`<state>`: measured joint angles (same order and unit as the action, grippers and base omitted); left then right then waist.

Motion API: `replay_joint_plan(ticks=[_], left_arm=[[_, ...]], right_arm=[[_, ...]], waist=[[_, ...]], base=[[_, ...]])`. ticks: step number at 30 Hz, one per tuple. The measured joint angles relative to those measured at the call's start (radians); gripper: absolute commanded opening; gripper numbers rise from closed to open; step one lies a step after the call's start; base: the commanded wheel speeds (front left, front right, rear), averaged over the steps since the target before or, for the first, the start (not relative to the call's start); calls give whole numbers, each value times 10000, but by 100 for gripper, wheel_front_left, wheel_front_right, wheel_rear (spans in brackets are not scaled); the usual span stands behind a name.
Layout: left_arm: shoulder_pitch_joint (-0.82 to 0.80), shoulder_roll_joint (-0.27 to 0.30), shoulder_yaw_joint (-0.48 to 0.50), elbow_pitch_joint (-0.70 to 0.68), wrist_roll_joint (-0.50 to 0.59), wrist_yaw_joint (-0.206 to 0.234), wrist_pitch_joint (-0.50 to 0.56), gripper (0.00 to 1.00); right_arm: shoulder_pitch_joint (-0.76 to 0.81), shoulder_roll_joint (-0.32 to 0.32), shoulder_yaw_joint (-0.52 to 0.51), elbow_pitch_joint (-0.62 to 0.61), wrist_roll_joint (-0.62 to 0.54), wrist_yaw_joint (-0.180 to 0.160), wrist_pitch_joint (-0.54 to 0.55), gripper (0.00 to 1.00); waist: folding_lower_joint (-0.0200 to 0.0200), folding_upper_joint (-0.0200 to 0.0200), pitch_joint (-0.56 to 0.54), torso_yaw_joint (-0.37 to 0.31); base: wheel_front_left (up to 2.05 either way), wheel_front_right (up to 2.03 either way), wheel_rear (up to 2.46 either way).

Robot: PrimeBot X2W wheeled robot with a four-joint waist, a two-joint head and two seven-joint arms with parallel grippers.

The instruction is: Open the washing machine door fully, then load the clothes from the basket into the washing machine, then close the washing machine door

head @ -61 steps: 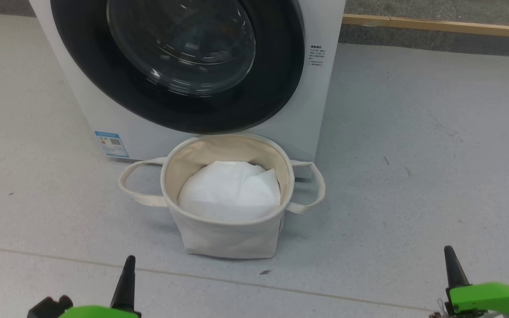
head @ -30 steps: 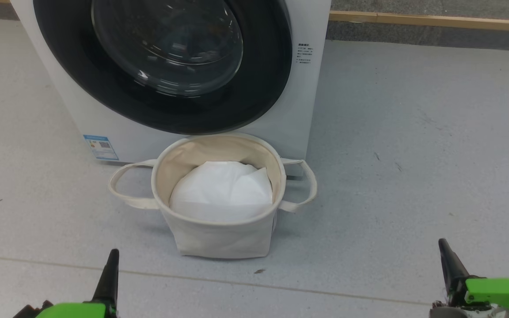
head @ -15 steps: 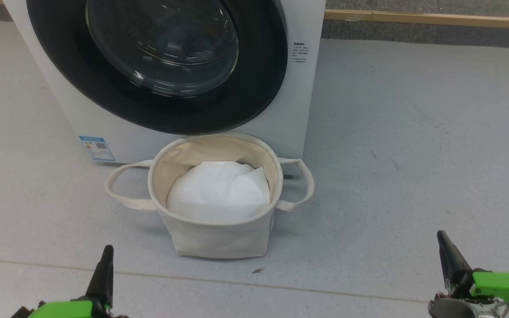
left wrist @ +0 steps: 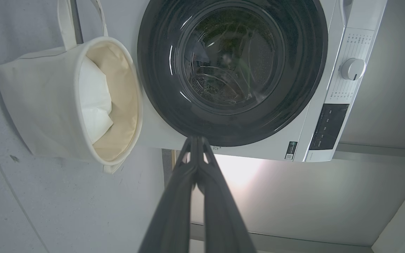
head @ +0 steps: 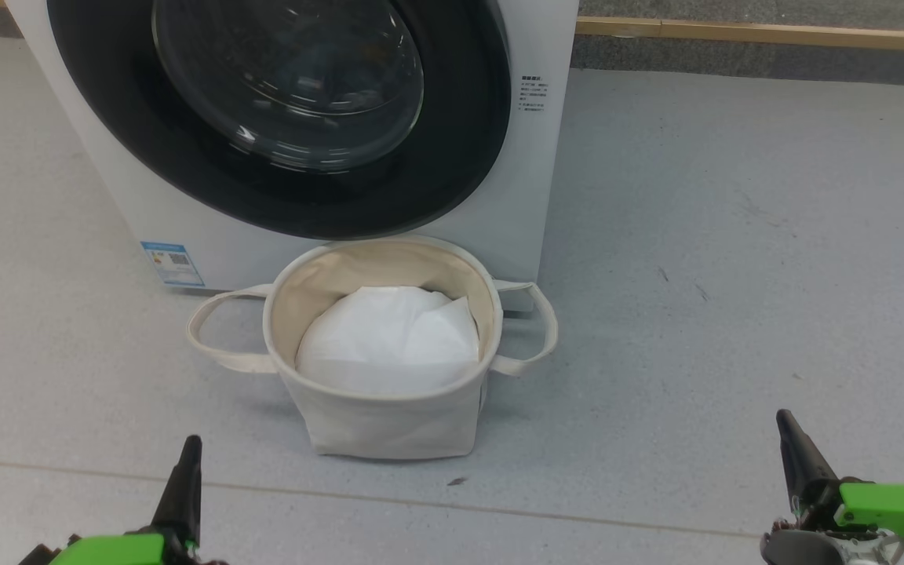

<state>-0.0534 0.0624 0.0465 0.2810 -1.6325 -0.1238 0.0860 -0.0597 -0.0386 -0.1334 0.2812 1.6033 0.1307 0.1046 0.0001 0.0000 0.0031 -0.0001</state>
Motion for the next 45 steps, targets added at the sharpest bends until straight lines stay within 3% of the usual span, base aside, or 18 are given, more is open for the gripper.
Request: replay_joint_plan(ticks=[45], left_arm=[[-105,-63,132,-2,27,0,88,0]], right_arm=[[0,0,-2,0,0,-2,0,0]], waist=[[0,0,0,1]], base=[[0,0,0]])
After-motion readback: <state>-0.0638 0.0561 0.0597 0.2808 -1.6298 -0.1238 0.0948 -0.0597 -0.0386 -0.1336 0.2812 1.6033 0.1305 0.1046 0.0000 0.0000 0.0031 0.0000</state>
